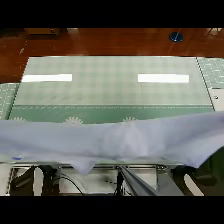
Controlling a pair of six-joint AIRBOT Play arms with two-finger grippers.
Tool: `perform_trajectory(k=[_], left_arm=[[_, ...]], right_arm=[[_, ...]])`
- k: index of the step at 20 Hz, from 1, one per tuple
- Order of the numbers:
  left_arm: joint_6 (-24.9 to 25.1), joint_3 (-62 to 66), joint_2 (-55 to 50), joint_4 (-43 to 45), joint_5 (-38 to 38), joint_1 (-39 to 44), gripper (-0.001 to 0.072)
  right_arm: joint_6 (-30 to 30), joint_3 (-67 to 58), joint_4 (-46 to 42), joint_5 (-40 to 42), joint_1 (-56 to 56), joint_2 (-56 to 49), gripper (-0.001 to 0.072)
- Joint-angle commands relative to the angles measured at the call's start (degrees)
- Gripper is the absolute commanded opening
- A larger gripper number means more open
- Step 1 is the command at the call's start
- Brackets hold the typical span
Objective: Fold the shirts.
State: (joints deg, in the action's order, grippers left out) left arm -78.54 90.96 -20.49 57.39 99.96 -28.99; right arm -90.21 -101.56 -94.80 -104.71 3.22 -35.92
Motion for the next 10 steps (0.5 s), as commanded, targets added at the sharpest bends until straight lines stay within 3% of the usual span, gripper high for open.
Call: perform_trajectory(k=[1,4,10], left_arm=[[-0.2,-6.2,-3.0,-0.8,5.5,0.0,0.0021],[-0.2,-19.5,-4.8,-0.9,3.8,0.1,0.002],[2.9,-34.1,-14.3,-3.3,-20.5,4.5,0.002]], right_arm=[[2.1,11.4,-0.1,-1.6,0.0,-2.2,0.0021],[5.9,25.5,-0.8,1.9,0.0,-7.1,0.0021],[11.0,29.4,-1.8,30.7,0.0,-23.8,0.0021]])
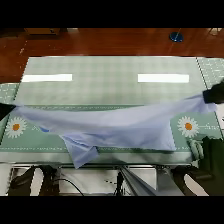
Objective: Fold the shirts.
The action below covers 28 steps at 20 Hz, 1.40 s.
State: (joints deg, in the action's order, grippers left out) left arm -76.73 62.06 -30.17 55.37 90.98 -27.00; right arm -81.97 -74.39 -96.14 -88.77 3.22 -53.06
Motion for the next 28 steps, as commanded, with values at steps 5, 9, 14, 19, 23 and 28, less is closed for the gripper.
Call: perform_trajectory(k=[5,9,14,19,23,28], left_arm=[[3.9,-5.1,-15.8,-2.3,-40.2,19.2,0.002],[7.1,-5.1,-26.9,-1.0,-53.7,30.8,0.002],[7.1,-5.1,-38.8,2.9,-62.2,34.9,0.002],[5.7,-5.1,-46.8,2.4,-68.5,37.4,0.0022],[5.3,-5.1,-50.0,2.0,-66.9,40.3,0.0025],[5.6,0.7,-46.3,3.1,-62.7,35.7,0.0462]], right_arm=[[-0.9,2.2,-3.1,37.5,0.0,-13.7,0.0021],[-7.7,2.2,-6.1,42.0,-0.4,-18.0,0.0021],[-9.4,2.2,3.1,44.9,-7.6,-23.1,0.002],[0.3,2.2,15.4,36.8,-13.5,-27.9,0.0021],[0.9,2.2,18.3,30.7,-13.4,-30.9,0.0022],[3.4,-2.4,16.1,24.9,-14.4,-27.0,0.0403]])
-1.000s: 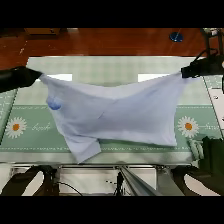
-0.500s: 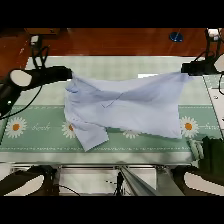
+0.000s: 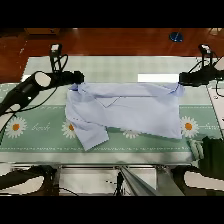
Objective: Fold the shirts.
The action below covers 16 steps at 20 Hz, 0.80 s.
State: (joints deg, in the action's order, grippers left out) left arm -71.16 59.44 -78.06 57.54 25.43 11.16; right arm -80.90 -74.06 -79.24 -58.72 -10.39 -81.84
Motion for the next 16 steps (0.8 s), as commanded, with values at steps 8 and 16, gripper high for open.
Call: perform_trajectory(k=[8,16], left_arm=[[3.5,5.1,8.4,2.4,47.0,-27.7,0.0529],[14.2,-14.9,6.6,-8.2,51.1,-32.5,0.0531]], right_arm=[[2.1,-0.9,-5.8,-9.2,-14.5,18.2,0.0551],[5.9,17.1,0.7,-13.0,-21.6,18.3,0.0551]])
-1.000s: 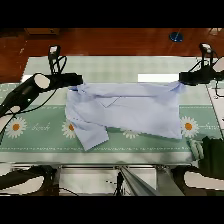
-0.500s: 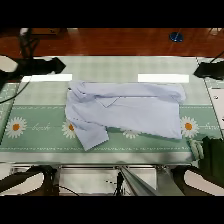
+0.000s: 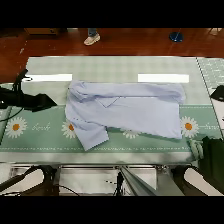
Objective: Fold the shirts.
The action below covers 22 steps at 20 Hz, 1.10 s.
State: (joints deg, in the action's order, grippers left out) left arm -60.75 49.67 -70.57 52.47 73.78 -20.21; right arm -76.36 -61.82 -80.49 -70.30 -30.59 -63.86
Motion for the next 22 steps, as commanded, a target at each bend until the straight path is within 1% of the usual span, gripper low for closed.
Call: perform_trajectory(k=[1,2,3,4,8,12,13,14,15,16,19,22], left_arm=[[3.7,-5.9,-1.9,-3.3,3.0,-1.2,0.0532],[3.7,-6.3,-3.1,-3.2,3.2,-1.2,0.0533],[3.7,-6.4,-4.5,-3.3,3.5,-1.2,0.0556],[3.3,-6.4,-6.1,-3.4,3.7,-1.1,0.0628],[3.1,-6.4,-11.7,-6.1,2.7,-0.4,0.063],[3.3,-6.4,-14.9,-11.1,-4.5,3.9,0.0626],[3.3,-6.3,-15.1,-11.9,-6.6,5.6,0.0559],[3.3,-6.1,-15.2,-11.8,-8.3,7.1,0.0376],[3.3,-6.0,-15.2,-11.8,-9.4,8.5,0.0137],[3.3,-5.8,-15.2,-11.8,-9.6,9.5,0.0027],[3.3,-5.8,-15.2,-11.8,-8.0,9.6,0.0026],[3.4,-5.8,-15.2,-11.8,-4.7,8.4,0.0026]], right_arm=[[1.8,5.6,2.5,-1.5,-1.4,0.3,0.0551],[1.9,6.0,3.0,-1.6,-1.4,0.3,0.0551],[2.0,6.0,3.2,-1.8,-1.4,0.3,0.0551],[2.1,6.0,3.6,-2.0,-1.4,0.3,0.0551],[2.1,6.0,3.7,-2.9,-1.4,0.3,0.0551],[2.1,6.0,3.7,-3.8,-1.4,0.3,0.0551],[2.1,6.0,3.7,-4.2,-1.4,0.3,0.0551],[2.1,6.0,3.7,-4.5,-1.4,0.3,0.0551],[2.1,6.0,3.8,-4.9,-1.4,0.3,0.0551],[2.1,6.0,4.1,-5.5,-1.4,0.3,0.0551],[2.1,6.0,4.2,-8.0,-1.4,0.3,0.055],[2.1,6.8,-0.6,-11.1,-2.5,0.3,0.0551]])
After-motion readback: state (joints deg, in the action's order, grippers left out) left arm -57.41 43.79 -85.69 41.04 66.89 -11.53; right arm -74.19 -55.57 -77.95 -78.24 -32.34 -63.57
